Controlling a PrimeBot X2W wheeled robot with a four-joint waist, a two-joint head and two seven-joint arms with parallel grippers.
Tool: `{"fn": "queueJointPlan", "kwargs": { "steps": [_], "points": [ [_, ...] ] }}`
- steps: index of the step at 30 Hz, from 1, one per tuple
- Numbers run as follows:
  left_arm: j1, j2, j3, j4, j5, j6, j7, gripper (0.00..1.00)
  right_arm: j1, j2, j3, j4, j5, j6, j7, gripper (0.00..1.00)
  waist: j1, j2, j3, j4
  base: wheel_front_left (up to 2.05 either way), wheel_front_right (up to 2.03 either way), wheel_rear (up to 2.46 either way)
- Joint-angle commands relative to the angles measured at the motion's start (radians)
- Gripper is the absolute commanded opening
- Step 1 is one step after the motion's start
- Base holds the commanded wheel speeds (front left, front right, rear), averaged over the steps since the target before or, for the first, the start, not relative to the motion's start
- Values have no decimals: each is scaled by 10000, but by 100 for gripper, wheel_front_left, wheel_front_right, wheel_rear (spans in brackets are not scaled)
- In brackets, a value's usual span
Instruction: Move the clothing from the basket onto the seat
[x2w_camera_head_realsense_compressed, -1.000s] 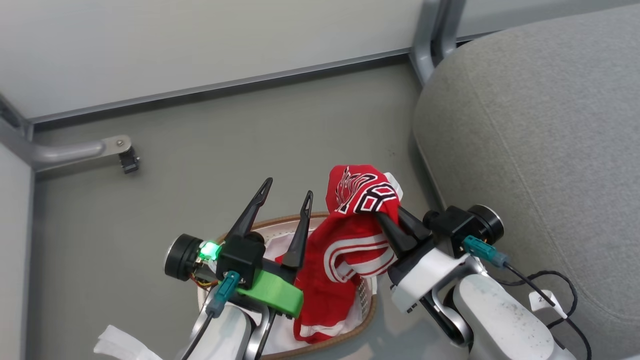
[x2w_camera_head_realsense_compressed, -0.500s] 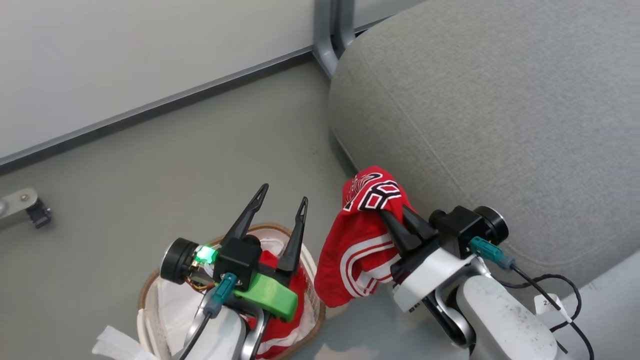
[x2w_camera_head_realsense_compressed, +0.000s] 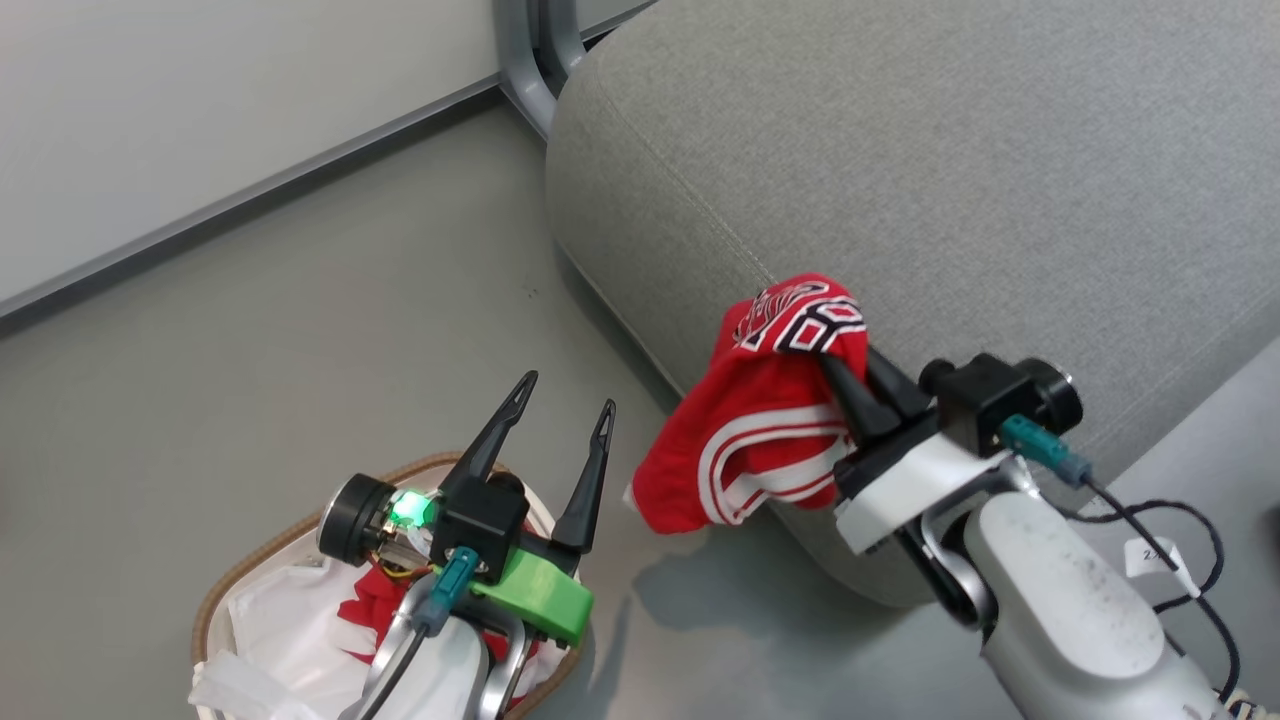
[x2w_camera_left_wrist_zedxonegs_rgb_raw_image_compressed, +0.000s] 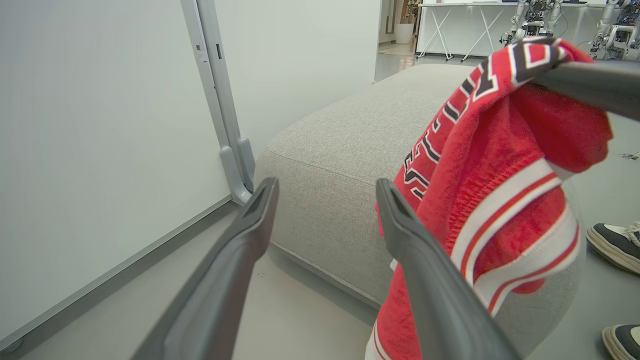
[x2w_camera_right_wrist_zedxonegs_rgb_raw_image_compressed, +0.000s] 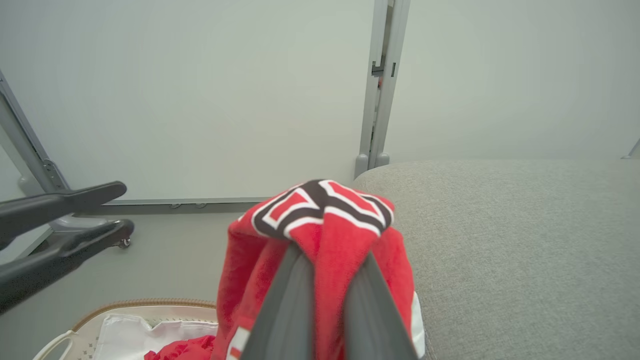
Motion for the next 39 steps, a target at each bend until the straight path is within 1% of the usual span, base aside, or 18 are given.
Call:
{"fn": "queueJointPlan", "kwargs": {
  "steps": [1, 7, 17, 21, 28, 34, 39],
  "points": [
    [-91, 71, 62, 66, 66, -51, -6, 100, -359, -155, -130, 55, -152, -7, -50, 0, 0, -1, 319, -2, 0, 0, 0],
    [-354, 258, 75, 207, 279, -180, -6, 100, -1683, -724, -883, 420, -666, -7, -50, 0, 0, -1, 976, 246, 0, 0, 0],
    [-966, 483, -24, 396, 466, -281, -6, 100, -4172, -1970, -1831, 1639, -1380, -10, -50, 0, 0, -1, 2161, 906, 0, 0, 0],
    [-1149, 589, -42, 410, 539, -274, -6, 100, -5167, -2323, -2509, 2129, -1597, -10, -50, 0, 0, -1, 2619, 1107, 0, 0, 0],
    [-1536, 617, -176, 372, 615, -269, -6, 100, -6511, -2904, -4144, 3007, -2627, -10, -48, 0, 0, -1, 3291, 1535, 0, 0, 0],
    [-1889, 613, -331, 355, 633, -311, -6, 100, -6819, -2960, -5077, 3902, -2944, -10, -50, 0, 0, -1, 3780, 1889, 0, 0, 0],
    [-2152, 573, -364, 352, 610, -199, -6, 100, -6300, -2576, -5602, 4414, -3037, -10, -50, 0, 0, -1, 4107, 2136, 0, 0, 0]
  ]
}}
